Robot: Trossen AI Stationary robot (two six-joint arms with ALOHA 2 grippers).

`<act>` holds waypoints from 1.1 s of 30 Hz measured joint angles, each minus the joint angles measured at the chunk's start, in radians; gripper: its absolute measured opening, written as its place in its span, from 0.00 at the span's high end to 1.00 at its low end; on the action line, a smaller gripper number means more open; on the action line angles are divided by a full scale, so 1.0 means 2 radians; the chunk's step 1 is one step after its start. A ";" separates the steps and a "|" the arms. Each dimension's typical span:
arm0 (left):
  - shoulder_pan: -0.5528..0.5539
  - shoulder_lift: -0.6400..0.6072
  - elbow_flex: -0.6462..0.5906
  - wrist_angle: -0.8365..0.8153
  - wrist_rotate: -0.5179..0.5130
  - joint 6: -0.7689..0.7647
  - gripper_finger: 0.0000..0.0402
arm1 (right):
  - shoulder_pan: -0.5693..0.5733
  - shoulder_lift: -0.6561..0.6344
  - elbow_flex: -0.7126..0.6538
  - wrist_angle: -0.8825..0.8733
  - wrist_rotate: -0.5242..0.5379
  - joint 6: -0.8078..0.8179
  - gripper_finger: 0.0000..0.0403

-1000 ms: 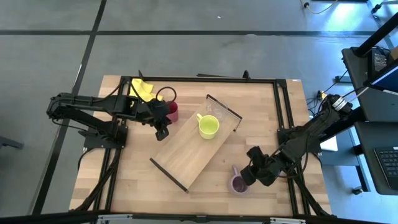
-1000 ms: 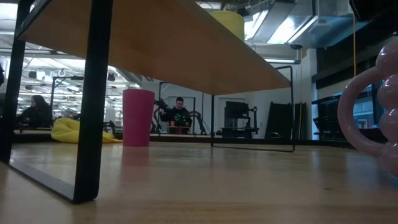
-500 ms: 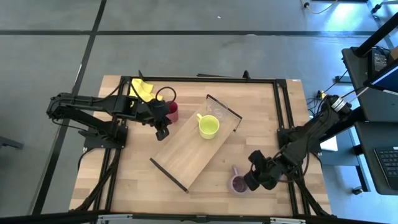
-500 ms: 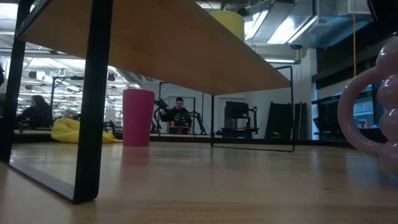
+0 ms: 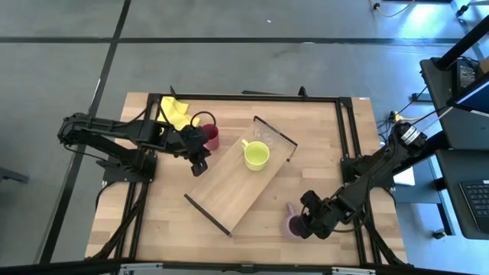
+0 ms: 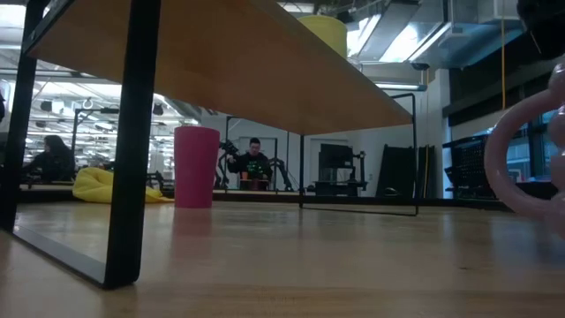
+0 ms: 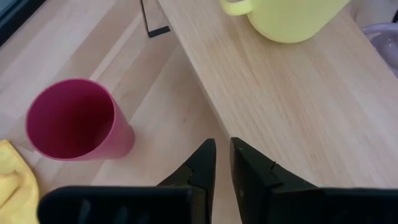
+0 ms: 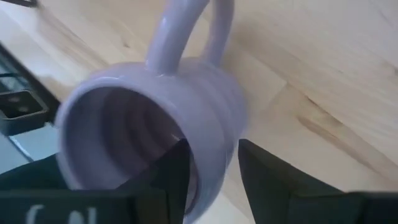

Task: Stack small to large cups/mugs on shelf
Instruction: Put the purple mug on the shelf

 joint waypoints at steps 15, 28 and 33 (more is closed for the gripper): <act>-0.056 0.000 0.000 0.000 -0.011 -0.059 0.89 | -0.014 0.004 -0.001 -0.012 0.004 -0.051 0.91; -0.133 0.000 0.000 -0.009 -0.093 -0.145 0.89 | -0.065 0.003 0.085 -0.080 0.014 -0.220 0.87; -0.163 0.000 0.000 -0.022 -0.123 -0.183 0.89 | -0.102 0.003 0.170 -0.193 0.025 -0.317 0.91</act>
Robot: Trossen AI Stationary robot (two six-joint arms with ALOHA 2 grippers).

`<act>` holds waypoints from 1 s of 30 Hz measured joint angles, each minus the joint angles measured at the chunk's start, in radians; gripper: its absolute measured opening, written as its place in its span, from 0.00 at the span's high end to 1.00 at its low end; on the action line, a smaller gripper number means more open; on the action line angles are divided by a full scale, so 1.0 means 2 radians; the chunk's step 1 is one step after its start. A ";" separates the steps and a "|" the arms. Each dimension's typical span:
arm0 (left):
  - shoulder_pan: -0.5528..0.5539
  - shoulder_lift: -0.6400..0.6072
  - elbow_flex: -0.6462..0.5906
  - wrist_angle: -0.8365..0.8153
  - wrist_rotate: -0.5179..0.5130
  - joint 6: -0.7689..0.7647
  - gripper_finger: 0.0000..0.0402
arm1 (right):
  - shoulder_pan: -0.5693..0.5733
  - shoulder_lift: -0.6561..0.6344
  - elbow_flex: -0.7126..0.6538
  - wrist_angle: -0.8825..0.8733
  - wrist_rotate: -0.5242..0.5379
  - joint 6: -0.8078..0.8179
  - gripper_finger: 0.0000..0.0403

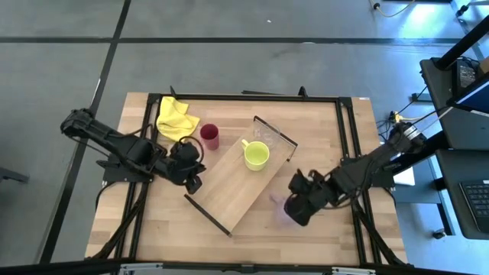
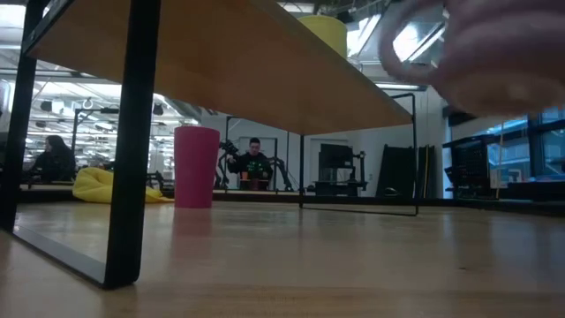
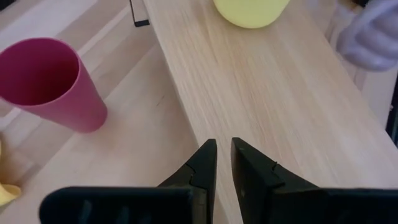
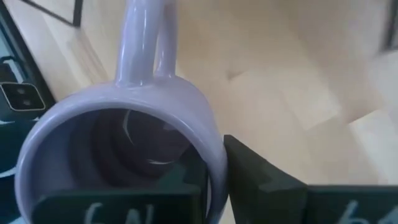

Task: Stack small to large cups/mugs on shelf
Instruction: Put the purple mug on the shelf

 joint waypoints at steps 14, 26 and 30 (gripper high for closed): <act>-0.081 0.000 0.000 -0.042 -0.070 -0.111 0.89 | -0.053 0.003 0.185 -0.061 0.014 -0.131 0.90; -0.112 0.000 0.000 -0.061 -0.095 -0.175 0.89 | -0.137 0.130 0.366 -0.068 0.016 -0.290 0.89; -0.120 0.000 0.000 -0.064 -0.113 -0.187 0.89 | -0.149 0.173 0.419 -0.100 0.000 -0.314 0.89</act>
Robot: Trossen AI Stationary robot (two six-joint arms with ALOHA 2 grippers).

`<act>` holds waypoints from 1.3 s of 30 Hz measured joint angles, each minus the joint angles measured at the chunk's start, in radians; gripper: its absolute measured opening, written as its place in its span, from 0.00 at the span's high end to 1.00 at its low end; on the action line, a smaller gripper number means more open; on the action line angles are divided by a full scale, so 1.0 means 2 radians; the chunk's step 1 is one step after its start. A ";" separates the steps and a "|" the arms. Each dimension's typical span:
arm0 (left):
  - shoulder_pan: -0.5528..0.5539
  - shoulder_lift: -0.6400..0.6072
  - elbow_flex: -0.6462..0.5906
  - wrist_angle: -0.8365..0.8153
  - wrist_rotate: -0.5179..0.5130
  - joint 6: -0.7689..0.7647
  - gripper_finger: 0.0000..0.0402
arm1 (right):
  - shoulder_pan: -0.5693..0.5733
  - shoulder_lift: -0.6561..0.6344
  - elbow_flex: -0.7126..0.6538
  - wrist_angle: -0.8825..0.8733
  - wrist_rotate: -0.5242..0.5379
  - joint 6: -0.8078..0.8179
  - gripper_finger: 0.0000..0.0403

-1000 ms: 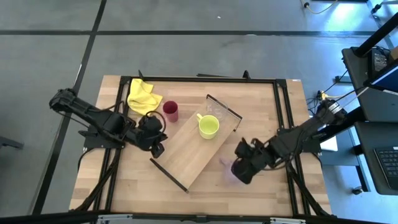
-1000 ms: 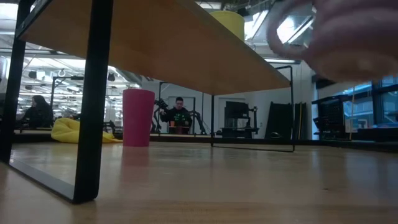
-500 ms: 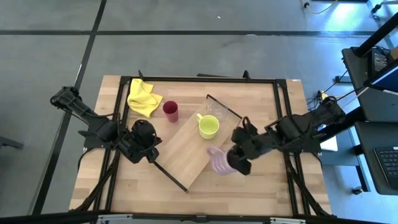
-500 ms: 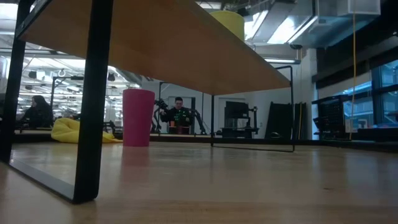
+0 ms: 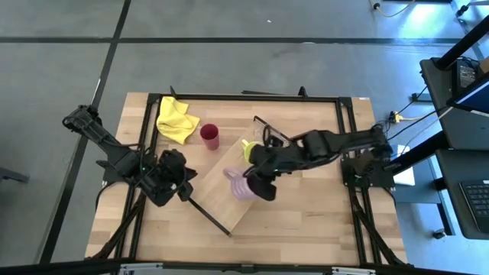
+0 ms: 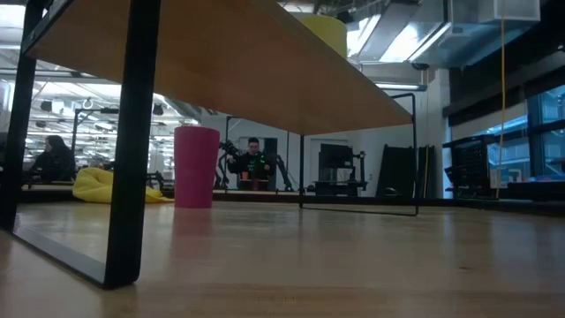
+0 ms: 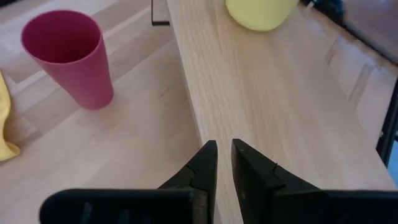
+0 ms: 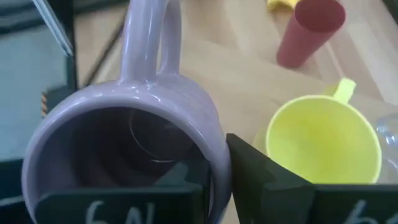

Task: Stack small to large cups/mugs on shelf
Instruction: Put the purple mug on the shelf

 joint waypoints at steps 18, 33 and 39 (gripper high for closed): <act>-0.006 0.000 0.000 -0.045 -0.037 -0.041 0.89 | -0.052 0.084 0.080 -0.036 -0.030 0.003 0.89; -0.006 0.000 0.000 -0.049 -0.051 -0.055 0.89 | -0.058 0.092 0.079 -0.051 -0.056 0.016 0.89; -0.006 0.000 0.000 -0.052 -0.052 -0.066 0.89 | -0.059 0.096 0.078 -0.055 -0.060 0.015 0.87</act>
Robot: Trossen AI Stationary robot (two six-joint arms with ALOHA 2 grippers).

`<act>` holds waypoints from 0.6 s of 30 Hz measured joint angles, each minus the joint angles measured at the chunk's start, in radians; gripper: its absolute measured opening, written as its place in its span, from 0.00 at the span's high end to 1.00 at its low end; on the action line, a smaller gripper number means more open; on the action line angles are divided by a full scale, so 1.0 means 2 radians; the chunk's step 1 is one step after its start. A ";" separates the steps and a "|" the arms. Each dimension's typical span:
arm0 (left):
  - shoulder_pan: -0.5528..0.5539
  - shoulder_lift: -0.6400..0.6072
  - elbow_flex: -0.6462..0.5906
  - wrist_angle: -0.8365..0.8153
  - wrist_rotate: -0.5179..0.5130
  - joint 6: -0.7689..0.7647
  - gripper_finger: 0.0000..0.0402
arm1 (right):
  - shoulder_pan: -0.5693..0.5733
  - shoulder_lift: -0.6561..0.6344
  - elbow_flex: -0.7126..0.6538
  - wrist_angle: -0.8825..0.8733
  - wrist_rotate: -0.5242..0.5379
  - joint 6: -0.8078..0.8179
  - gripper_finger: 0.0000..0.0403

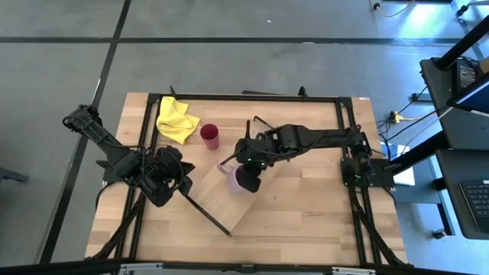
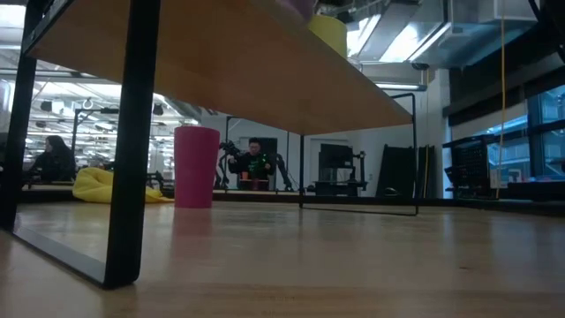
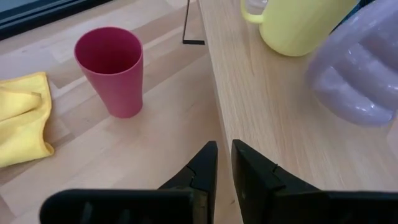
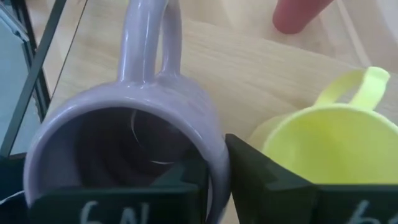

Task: Stack small to large cups/mugs on shelf
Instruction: Put the purple mug on the shelf

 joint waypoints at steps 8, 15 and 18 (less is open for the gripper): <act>0.000 0.000 0.000 0.000 0.000 -0.002 0.89 | 0.000 0.005 0.000 -0.003 -0.003 -0.001 0.80; 0.000 0.000 0.000 0.000 0.000 -0.001 0.89 | 0.000 0.004 0.000 -0.001 0.000 -0.002 0.79; 0.000 0.000 0.000 0.000 0.000 -0.001 0.89 | -0.001 0.004 0.000 0.003 0.000 -0.003 0.79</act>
